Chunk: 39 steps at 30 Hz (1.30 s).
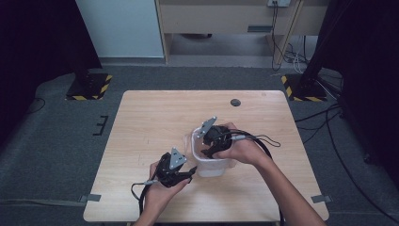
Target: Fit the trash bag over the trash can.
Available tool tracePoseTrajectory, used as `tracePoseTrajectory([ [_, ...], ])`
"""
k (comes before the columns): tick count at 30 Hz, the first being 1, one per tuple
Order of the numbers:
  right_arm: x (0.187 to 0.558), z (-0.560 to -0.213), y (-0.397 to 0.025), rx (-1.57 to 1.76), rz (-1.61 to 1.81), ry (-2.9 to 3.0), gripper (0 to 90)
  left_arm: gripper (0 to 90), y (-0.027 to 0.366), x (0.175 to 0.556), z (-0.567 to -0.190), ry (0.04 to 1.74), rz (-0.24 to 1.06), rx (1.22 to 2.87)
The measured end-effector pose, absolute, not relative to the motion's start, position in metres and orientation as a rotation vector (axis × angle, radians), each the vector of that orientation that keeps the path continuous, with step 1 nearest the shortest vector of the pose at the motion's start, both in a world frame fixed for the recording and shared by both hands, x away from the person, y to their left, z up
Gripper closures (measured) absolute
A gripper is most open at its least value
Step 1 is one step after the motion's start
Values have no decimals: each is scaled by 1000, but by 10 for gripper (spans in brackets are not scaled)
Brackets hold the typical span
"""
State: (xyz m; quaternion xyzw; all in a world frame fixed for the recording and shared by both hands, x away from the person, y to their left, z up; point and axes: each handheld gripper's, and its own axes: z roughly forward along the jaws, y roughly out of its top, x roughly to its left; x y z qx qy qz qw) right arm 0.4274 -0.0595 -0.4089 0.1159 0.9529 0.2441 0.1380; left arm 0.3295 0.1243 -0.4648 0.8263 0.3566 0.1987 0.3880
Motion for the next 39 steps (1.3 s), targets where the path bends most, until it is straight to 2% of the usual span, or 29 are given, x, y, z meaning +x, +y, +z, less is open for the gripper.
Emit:
tracePoseTrajectory([
  [7,425,-393,-69,454,796,2690,227,307,136,331,-462,940,489,2059],
  [12,415,-377,-83,462,921,2636,178,266,147,331,-455,960,475,2018],
  [17,412,-364,-108,616,1143,2510,122,147,154,334,-447,998,463,2006],
  [22,420,-367,-140,786,1267,2348,64,95,163,343,-443,1039,450,2002],
  [39,446,-385,-208,1072,1308,2128,61,79,194,385,-434,1155,530,1950],
])
